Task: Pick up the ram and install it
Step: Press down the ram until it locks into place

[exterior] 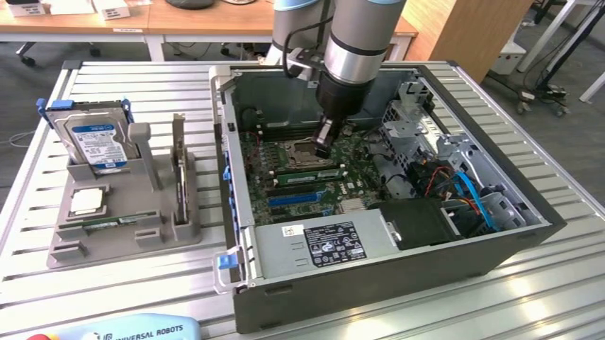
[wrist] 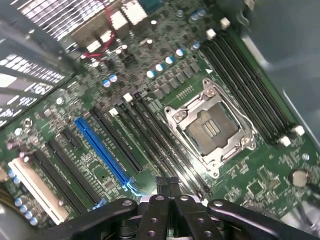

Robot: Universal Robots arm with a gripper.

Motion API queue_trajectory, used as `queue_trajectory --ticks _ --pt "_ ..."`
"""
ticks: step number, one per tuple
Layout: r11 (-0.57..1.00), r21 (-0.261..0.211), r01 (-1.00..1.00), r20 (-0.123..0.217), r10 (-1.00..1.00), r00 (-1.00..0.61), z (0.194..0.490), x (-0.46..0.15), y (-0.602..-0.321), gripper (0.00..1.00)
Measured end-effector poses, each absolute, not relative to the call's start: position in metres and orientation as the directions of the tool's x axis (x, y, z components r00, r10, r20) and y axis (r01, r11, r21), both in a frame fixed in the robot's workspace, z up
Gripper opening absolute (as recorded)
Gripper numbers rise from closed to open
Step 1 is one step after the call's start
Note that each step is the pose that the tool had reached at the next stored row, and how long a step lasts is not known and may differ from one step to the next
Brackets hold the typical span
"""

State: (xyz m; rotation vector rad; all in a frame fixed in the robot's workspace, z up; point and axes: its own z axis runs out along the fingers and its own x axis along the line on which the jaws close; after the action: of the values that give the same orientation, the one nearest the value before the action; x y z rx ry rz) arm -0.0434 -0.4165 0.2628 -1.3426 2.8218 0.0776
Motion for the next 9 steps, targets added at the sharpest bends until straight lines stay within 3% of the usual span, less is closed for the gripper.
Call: queue_trajectory --ticks 9 --pt "0.735 0.036 -0.677 -0.033 -0.676 -0.736 0.2625 -0.0434 -0.4165 0.10"
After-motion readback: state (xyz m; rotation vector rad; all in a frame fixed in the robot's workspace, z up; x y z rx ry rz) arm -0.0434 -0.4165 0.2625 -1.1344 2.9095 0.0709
